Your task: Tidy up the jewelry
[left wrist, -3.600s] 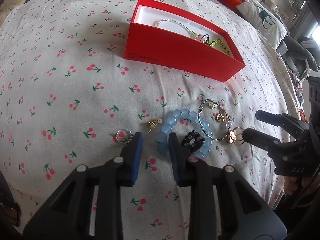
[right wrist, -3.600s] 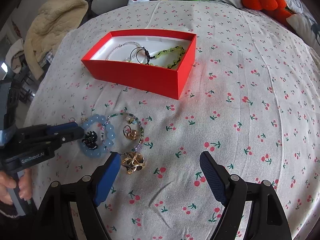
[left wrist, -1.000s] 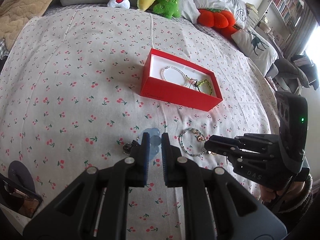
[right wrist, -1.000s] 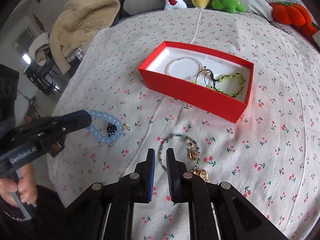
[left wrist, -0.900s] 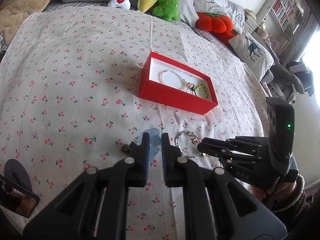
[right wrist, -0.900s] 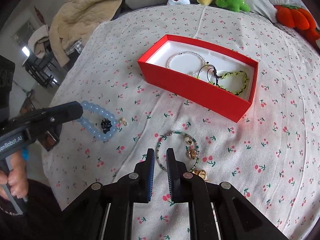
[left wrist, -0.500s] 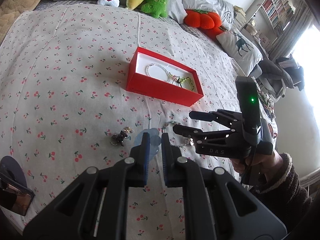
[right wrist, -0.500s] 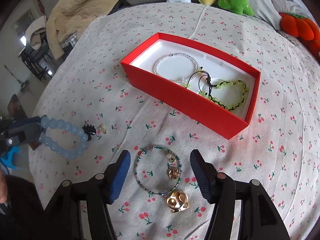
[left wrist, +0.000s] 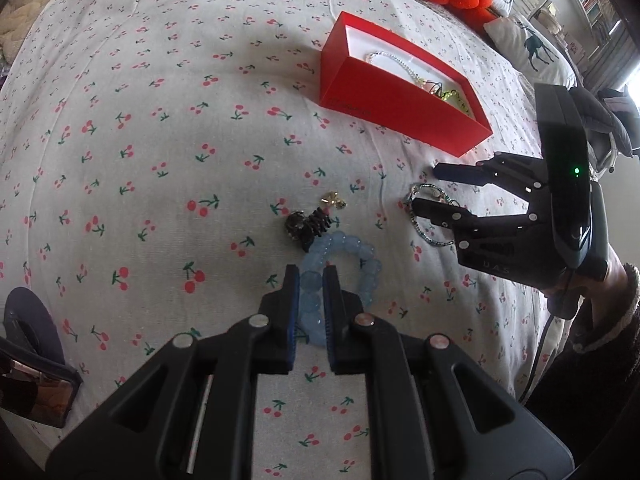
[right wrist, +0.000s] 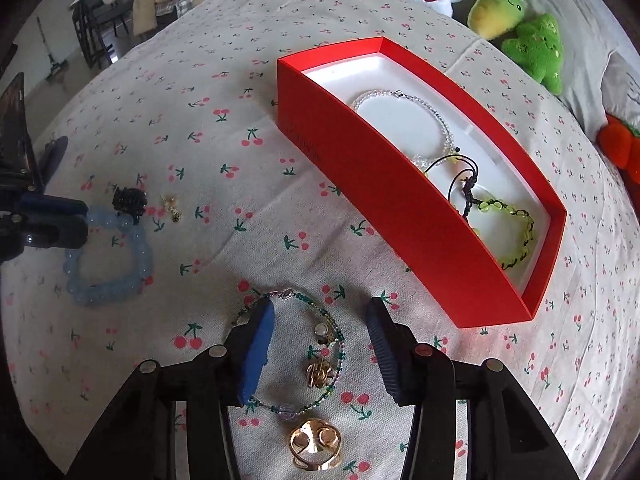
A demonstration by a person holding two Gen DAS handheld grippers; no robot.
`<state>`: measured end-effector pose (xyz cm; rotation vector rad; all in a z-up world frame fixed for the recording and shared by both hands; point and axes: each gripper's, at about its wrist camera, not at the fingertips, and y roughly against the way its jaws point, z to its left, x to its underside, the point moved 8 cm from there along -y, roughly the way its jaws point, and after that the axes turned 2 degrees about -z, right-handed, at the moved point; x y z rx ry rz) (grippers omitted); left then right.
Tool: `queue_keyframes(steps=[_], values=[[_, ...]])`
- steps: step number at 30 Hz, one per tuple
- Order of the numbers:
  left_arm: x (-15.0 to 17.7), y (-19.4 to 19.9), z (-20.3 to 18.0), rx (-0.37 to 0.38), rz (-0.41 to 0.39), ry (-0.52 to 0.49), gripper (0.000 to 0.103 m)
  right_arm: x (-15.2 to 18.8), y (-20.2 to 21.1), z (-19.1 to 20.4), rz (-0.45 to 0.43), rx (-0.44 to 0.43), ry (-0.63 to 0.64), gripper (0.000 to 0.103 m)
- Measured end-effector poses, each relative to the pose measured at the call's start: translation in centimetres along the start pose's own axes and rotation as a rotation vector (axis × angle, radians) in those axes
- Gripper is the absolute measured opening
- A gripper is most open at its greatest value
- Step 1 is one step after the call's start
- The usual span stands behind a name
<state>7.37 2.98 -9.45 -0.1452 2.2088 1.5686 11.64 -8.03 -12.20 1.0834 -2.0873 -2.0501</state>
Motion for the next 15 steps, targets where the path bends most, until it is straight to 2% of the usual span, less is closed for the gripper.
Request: queue_keyframes(steps=[5,9,13,15], values=[[0.2,-0.5,0.5,-0.016,0.011,-0.023,0.013,-0.4,-0.3,0.1,-0.022,-0.021,-0.009,0.044],[0.4,-0.7,0.5,-0.045,0.019,-0.05,0.023,-0.9,-0.5,0.3,-0.029,-0.049,-0.019,0.03],[0.2,-1.5,0.4,-0.069,0.026,-0.063,0.023,-1.4,-0.7,0.5,-0.038,-0.07,-0.03,0.019],[0.2,-1.8,0.3,-0.088,0.026,-0.09,0.023,-1.6,-0.9,0.5,-0.04,-0.079,-0.034,0.01]])
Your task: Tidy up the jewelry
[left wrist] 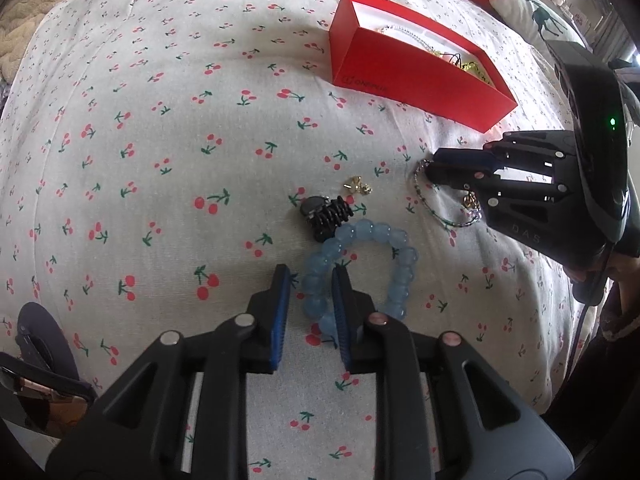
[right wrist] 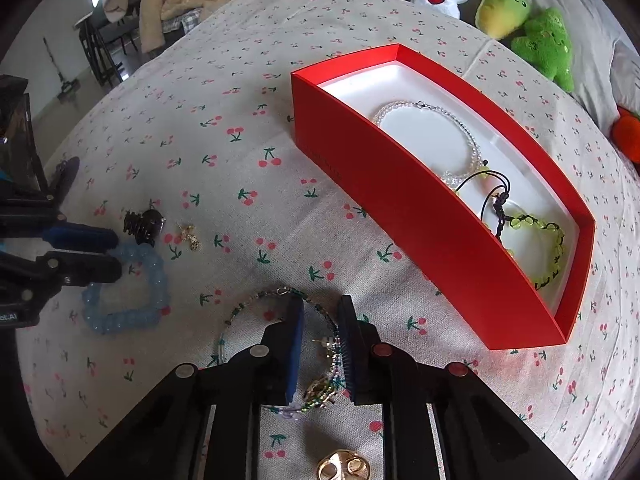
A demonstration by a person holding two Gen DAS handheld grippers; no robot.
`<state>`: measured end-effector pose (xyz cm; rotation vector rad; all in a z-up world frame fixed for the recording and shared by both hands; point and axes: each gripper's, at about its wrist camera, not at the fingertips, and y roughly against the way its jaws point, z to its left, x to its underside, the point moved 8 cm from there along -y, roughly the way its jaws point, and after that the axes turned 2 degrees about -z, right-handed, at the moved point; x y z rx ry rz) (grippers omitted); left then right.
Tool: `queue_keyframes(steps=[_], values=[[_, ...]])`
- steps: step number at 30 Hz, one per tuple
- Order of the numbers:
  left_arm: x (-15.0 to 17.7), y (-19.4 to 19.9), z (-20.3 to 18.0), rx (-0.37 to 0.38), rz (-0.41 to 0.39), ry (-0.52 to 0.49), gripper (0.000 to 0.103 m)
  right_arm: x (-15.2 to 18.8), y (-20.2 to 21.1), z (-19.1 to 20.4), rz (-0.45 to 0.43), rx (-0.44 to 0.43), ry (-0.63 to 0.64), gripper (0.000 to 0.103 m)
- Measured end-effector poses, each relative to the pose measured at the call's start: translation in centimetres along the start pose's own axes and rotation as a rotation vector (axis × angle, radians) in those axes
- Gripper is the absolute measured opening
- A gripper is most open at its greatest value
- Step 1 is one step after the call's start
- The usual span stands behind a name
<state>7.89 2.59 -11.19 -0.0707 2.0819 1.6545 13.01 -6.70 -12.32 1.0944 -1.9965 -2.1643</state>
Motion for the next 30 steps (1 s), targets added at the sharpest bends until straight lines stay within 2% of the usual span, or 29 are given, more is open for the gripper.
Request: queue_keyframes(steps=[5,11,16,22,24,25,30], values=[[0.1,-0.1,-0.3,-0.032,-0.013,-0.043,0.023,0.0,0.4,0.6,-0.002,0.003,-0.018,0.006],[0.2,0.1,0.1,-0.006,-0.004,-0.021,0.023,0.3,1.7,0.7,-0.011,-0.03,-0.077,0.006],[0.5,0.2,0.1,-0.009,0.011,-0.059,0.023,-0.1,4.1,0.4,-0.059,-0.045,-0.109,0.006],[1.1,0.0,-1.1,-0.075,-0.004,-0.142,0.023,0.2,6.6,0.0,-0.091,-0.037,-0.138,0.006],[1.3,0.1,-1.7,-0.097,-0.007,-0.166,0.017,0.6,7.1,-0.1,-0.084,-0.036,-0.158,0.006],[1.4,0.1,-1.8,-0.103,-0.008,-0.167,0.013,0.8,7.4,-0.3,-0.08,-0.033,-0.168,0.006],[1.2,0.5,-1.9,-0.111,-0.015,-0.093,0.013,1.9,8.8,-1.2,-0.075,-0.031,-0.232,0.006]])
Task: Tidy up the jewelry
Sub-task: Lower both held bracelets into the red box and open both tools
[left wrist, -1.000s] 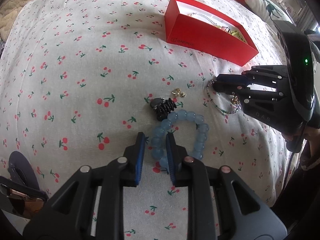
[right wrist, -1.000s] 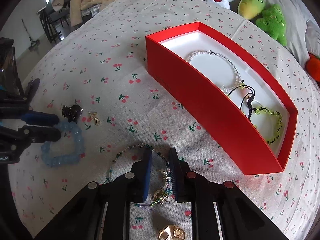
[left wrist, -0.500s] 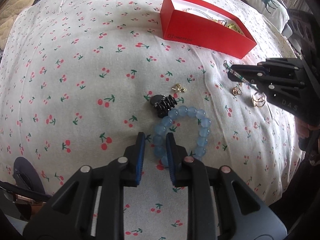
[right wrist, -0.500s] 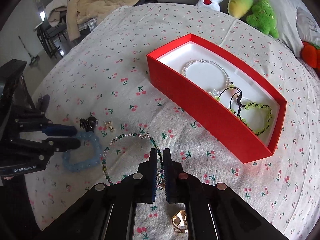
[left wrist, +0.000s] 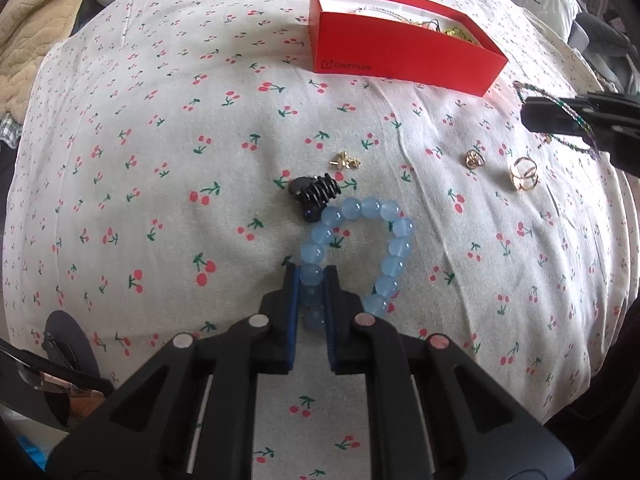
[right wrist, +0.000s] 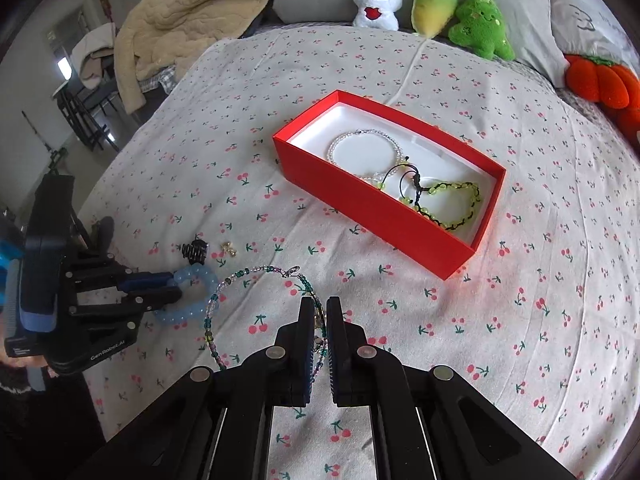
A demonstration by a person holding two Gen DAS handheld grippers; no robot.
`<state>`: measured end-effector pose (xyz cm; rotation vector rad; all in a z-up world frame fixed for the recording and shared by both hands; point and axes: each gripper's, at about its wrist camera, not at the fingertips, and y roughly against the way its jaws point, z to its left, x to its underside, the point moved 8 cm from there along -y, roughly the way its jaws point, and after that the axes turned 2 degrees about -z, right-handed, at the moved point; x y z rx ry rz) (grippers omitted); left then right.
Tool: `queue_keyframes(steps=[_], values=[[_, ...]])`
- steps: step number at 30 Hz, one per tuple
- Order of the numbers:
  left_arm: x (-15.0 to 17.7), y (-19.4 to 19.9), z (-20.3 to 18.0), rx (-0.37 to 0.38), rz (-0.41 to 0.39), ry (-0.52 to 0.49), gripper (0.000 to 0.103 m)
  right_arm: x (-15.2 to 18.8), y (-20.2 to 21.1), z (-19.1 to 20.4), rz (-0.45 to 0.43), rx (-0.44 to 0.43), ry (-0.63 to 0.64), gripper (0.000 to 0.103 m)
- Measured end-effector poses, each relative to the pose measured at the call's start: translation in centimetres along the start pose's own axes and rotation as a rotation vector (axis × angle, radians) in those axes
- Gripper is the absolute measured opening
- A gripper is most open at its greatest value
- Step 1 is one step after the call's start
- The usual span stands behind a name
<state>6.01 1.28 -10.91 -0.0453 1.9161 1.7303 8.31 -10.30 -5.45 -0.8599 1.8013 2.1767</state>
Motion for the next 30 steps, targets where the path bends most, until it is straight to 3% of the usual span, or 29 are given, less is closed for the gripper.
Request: queue_keyframes(steps=[10,19,30], values=[[-2.3,5.0,-1.7,0.015,-0.129,0.023,0.013,-1.0,3.4,-1.8,-0.061,0.008,-0.075,0.006],[-8.0,7.9,-3.8,0.049,-0.232,0.011,0.013,-2.4,3.1,-4.3,-0.065,0.01,-0.15,0.006],[-16.3,7.7,-6.5,0.175,-0.327,0.069,0.013,-5.5,1.6,-8.3,-0.131,0.063,-0.191,0.006]])
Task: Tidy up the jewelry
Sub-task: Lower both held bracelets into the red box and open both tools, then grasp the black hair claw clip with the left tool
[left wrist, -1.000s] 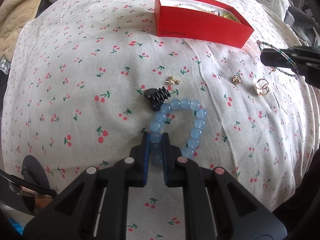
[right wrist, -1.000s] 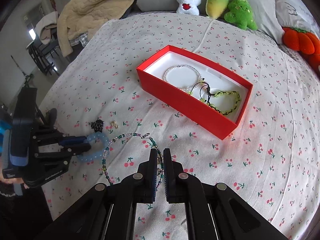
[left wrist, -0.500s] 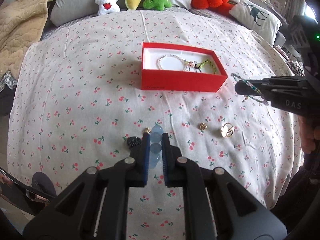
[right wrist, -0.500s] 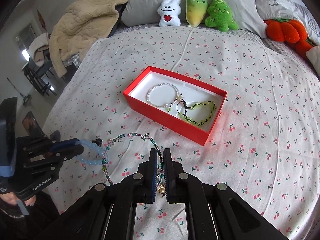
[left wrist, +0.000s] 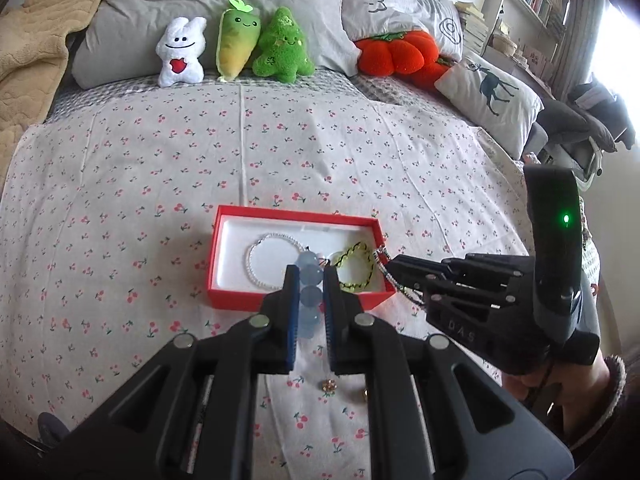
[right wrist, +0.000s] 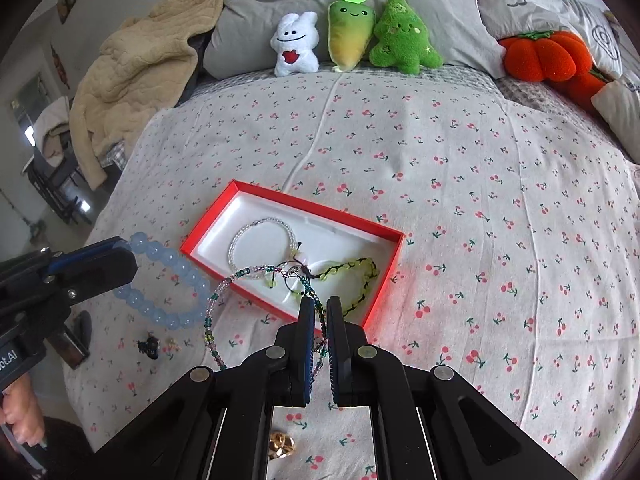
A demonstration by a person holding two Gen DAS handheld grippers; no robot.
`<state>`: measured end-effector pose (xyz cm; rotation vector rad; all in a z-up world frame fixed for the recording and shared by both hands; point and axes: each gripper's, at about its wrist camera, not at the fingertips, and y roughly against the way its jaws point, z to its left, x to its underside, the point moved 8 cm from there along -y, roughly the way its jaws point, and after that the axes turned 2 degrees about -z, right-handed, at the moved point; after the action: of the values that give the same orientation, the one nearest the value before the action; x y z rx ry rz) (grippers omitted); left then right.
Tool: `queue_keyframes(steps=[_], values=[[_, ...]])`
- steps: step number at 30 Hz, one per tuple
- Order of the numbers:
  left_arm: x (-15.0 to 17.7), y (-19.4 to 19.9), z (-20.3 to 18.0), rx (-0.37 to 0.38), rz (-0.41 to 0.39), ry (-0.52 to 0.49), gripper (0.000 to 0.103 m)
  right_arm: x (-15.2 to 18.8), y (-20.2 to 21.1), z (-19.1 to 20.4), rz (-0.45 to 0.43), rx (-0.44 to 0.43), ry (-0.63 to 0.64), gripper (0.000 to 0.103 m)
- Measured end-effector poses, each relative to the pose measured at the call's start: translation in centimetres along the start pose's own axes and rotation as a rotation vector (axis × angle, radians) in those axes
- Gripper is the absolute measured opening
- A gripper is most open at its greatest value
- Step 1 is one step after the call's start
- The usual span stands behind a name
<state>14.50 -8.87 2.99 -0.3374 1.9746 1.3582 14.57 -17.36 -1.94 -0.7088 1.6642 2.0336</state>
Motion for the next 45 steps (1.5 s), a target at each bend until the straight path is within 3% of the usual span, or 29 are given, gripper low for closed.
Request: queue_keyframes(steps=[6,12,21,25,29,31,32,33,35,38,45], values=[[-1.4,-3.5,1.4,0.051,-0.001,0.078,0.013,-0.9,-2.0,-1.4,-0.008,0.048,0.009,0.006],[-0.4,-6.1,4.7,-0.033,0.029,0.094,0.013,-1.3,-4.3,-1.9,-0.002,0.11,0.042,0.006],[-0.2,-6.8,6.4,-0.079,0.06,0.082,0.014,-1.9,-6.2,-1.3,-0.002,0.179,0.104,0.008],[-0.2,-5.5,6.2,-0.096,0.056,0.051,0.038,-2.1,-5.9,-0.5,0.002,0.131,0.098,0.019],[0.3,-3.6,6.6,-0.117,0.061,0.051,0.056,-1.9,-4.4,-0.1,-0.008,0.117,0.085,0.021],[0.8,-2.5,6.9,-0.125,0.057,0.056,0.064,-1.5,-3.4,0.1,-0.005,0.106,0.079,0.027],[1.0,-2.0,7.1,-0.133,0.057,0.054,0.07,-1.2,-2.9,0.3,-0.005,0.101,0.078,0.037],[1.4,-1.5,7.2,-0.139,0.058,0.051,0.072,-0.9,-2.4,0.4,-0.008,0.092,0.075,0.054],[2.1,-0.7,7.4,-0.159,0.064,0.043,0.081,-0.3,-1.2,0.9,-0.019,0.076,0.076,0.062],[3.4,0.3,7.8,-0.186,0.082,0.038,0.083,0.9,0.2,1.7,-0.009,0.053,0.078,0.063],[7.6,1.1,8.7,-0.206,0.138,0.048,0.093,3.6,2.8,2.4,-0.019,0.018,0.052,0.082]])
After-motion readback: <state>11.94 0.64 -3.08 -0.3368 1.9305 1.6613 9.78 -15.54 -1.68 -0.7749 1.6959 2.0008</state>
